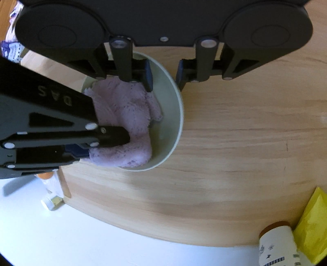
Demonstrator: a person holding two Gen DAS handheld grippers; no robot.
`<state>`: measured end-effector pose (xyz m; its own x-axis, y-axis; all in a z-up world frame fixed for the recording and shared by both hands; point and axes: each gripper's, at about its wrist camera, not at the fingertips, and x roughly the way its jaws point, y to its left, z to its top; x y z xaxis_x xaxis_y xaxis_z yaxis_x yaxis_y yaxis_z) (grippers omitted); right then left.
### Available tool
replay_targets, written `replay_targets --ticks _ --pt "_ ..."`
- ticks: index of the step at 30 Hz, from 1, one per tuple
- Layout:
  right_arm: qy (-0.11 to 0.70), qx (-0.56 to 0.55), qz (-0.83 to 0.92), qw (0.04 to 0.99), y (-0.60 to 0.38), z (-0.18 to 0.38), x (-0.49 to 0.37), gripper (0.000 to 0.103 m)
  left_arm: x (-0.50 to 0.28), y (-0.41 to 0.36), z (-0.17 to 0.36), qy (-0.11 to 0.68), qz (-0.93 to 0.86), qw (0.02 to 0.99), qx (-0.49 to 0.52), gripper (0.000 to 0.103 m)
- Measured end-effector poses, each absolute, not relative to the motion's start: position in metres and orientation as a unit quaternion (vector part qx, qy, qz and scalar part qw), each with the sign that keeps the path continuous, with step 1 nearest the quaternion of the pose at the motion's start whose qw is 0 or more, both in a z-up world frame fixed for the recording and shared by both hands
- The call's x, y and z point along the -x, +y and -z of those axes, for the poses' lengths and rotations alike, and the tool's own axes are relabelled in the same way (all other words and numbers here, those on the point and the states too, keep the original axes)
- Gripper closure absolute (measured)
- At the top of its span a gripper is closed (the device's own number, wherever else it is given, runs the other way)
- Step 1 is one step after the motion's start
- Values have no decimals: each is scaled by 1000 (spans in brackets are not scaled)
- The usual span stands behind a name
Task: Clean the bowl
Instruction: 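Wipe the towel around the bowl interior with the right tool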
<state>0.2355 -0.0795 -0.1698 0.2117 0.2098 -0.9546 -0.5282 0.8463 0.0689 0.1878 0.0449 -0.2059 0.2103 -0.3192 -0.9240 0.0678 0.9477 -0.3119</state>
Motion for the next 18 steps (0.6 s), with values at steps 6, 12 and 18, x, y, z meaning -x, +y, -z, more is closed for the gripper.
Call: replay_targets --ticks 6,12,18 --pt "604 78 -236 757 -100 175 -235 89 -191 45 196 610 144 776 75 61" --pt "628 6 -210 750 -112 175 -232 88 -196 48 182 594 164 787 10 61" --pt "647 -40 -174 742 -114 184 -230 88 -206 51 173 578 169 797 -42 62"
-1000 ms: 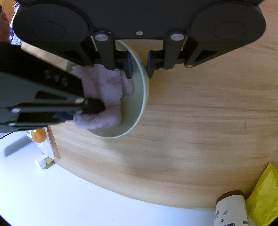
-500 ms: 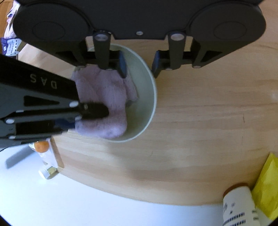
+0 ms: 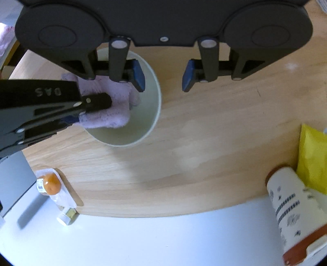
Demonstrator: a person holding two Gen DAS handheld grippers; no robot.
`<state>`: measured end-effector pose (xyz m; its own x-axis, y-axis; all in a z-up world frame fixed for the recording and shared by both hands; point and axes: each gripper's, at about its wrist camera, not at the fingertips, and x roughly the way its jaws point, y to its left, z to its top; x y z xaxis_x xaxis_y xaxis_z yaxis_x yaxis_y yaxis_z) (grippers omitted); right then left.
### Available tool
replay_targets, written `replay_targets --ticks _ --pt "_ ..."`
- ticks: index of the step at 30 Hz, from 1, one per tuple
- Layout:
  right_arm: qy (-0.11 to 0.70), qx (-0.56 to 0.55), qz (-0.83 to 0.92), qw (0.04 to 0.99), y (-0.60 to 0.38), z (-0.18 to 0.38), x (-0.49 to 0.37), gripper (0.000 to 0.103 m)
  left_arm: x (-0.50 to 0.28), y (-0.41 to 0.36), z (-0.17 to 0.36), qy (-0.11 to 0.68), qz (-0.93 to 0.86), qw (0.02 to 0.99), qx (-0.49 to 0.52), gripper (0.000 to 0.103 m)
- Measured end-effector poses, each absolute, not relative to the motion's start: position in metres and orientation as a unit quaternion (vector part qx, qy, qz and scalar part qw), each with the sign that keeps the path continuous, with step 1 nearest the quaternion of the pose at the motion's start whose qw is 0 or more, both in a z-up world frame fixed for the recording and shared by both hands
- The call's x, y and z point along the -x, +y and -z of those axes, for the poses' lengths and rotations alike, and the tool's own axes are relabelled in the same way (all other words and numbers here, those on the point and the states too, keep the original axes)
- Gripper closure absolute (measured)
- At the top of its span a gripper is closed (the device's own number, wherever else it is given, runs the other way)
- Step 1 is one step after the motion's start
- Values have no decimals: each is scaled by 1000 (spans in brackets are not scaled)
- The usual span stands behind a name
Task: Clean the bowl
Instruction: 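Wipe the towel around the bowl interior with the right tool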
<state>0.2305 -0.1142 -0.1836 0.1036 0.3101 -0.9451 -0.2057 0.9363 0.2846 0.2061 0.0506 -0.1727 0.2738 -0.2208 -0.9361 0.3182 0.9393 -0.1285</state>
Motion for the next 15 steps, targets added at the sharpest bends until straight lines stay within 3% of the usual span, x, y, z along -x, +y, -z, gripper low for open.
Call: replay_targets --ticks 11,13,15 --pt "651 -24 -142 745 -94 208 -235 88 -225 40 191 567 225 788 -79 82" --pt "650 -12 -143 746 -92 208 -234 88 -226 38 193 567 241 784 -82 93" --pt "645 -4 -139 751 -90 207 -233 88 -227 36 194 567 253 780 -78 95"
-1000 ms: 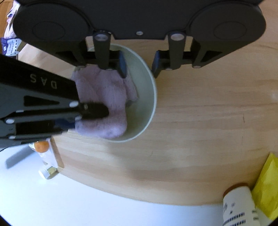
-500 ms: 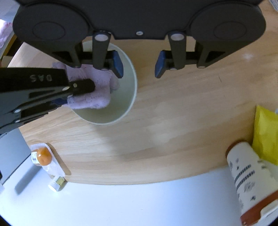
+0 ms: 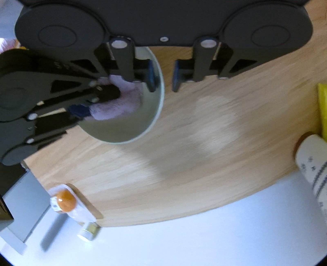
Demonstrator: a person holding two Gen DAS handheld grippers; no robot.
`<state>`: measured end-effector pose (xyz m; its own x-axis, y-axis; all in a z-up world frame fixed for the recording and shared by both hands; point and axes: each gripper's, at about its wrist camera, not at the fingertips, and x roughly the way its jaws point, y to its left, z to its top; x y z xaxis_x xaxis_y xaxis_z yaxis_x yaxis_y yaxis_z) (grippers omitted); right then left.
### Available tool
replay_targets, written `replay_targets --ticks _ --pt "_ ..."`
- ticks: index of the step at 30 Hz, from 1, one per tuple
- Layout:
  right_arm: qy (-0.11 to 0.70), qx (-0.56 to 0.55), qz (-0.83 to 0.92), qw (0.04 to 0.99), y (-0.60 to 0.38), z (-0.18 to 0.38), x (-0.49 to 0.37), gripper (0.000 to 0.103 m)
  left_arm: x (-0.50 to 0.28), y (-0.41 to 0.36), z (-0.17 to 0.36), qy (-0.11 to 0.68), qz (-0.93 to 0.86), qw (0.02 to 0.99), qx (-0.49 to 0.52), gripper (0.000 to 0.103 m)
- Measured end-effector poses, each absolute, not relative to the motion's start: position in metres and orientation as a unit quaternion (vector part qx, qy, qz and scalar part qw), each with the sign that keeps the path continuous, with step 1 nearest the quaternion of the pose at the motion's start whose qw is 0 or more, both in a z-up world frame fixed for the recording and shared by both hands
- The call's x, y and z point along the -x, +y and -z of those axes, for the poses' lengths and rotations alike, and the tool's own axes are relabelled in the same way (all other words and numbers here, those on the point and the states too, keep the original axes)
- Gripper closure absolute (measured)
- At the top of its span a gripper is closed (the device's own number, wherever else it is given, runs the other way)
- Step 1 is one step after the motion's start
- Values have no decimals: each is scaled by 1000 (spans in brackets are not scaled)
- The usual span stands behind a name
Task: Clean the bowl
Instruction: 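Wipe the towel around the bowl interior with the right tool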
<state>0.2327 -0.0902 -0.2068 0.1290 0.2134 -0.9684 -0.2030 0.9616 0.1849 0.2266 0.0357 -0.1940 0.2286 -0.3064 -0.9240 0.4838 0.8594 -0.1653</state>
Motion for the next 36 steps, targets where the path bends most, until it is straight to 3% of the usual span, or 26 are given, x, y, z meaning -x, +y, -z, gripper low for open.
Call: replay_targets --ticks 7,20,36 --pt "608 15 -118 785 -92 194 -236 89 -217 35 194 569 247 782 -60 89" --pt "566 64 -166 805 -76 173 -245 89 -208 36 195 620 143 768 70 83" --pt "565 116 -197 793 -86 184 -245 88 -209 35 192 589 202 782 8 82"
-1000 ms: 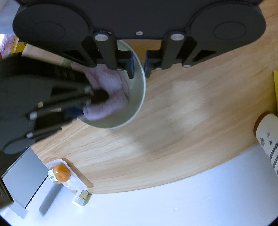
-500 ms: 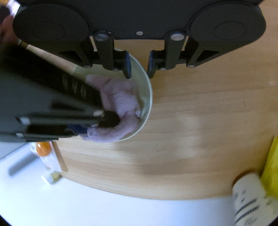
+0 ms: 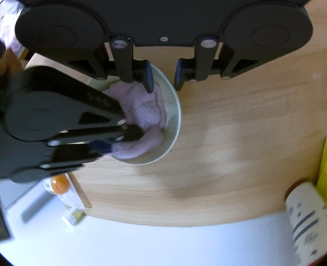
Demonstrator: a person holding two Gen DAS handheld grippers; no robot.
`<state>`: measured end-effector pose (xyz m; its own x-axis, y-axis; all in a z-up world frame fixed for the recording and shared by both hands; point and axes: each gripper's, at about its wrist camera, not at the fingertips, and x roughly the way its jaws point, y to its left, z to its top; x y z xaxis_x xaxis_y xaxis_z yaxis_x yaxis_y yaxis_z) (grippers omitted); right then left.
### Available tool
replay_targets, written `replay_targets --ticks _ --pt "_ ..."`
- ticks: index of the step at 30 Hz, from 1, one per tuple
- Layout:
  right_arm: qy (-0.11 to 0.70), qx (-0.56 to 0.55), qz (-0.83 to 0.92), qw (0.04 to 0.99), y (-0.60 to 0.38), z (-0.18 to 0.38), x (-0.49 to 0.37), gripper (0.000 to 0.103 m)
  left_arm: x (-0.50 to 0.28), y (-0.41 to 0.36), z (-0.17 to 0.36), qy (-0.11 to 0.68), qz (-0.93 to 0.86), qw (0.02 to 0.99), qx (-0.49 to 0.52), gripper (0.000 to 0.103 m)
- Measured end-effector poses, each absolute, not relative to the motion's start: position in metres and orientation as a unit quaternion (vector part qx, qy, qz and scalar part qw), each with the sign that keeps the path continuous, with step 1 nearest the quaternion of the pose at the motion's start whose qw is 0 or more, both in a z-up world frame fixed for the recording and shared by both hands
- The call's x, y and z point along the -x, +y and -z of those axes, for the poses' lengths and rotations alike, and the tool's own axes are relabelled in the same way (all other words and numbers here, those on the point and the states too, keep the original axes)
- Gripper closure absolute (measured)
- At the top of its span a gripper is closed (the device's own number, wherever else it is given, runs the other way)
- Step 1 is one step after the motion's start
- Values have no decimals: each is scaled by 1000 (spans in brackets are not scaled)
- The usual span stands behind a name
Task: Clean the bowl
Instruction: 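Wipe the towel around the bowl interior with the right tool, then keep wiping the bowl interior with the towel in the right tool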
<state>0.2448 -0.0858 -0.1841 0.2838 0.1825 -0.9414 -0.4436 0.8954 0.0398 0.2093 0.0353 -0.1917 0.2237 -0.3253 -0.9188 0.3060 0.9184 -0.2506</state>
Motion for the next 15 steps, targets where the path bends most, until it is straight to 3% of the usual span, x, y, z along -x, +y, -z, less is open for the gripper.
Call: replay_targets --ticks 8,15 --pt "606 74 -292 736 -95 204 -269 88 -210 34 190 568 244 785 -41 83" --pt "606 138 -389 680 -81 203 -267 87 -213 41 189 565 235 789 -54 92"
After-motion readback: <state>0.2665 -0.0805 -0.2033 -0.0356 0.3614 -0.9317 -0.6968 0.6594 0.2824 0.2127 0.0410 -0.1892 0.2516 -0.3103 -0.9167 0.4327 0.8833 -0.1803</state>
